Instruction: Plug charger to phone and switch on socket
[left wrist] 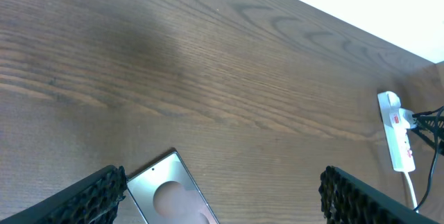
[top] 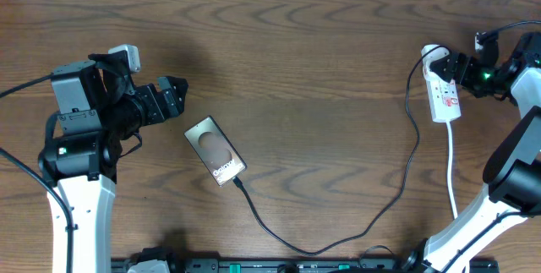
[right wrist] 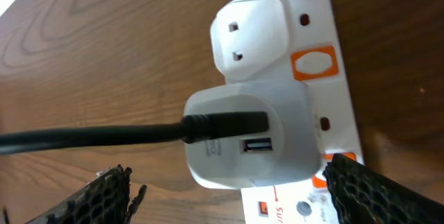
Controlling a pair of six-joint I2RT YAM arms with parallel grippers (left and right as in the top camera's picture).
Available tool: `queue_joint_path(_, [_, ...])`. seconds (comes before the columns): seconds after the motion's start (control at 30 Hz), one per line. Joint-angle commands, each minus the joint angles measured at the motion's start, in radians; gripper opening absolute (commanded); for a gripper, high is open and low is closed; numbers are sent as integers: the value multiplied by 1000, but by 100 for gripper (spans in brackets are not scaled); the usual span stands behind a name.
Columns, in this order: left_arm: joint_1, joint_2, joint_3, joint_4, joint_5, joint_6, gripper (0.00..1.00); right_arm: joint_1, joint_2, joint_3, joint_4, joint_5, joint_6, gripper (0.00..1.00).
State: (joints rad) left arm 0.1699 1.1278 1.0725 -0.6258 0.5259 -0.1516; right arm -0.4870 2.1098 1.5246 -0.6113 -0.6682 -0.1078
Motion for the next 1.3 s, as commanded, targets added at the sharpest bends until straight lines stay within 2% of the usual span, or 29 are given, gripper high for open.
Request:
queue_joint_path(0.0, [3,-5,10,-2,13,20,91,11,4,18,-12,34,33,87])
queue_joint_path(1.0, [3,-5,10,-24,12,20,91,69,75,18,-39,27,43,80])
queue_joint_path(1.27, [3,-5,10,-24,12,20,91,47,74,82,-87,117,43,78])
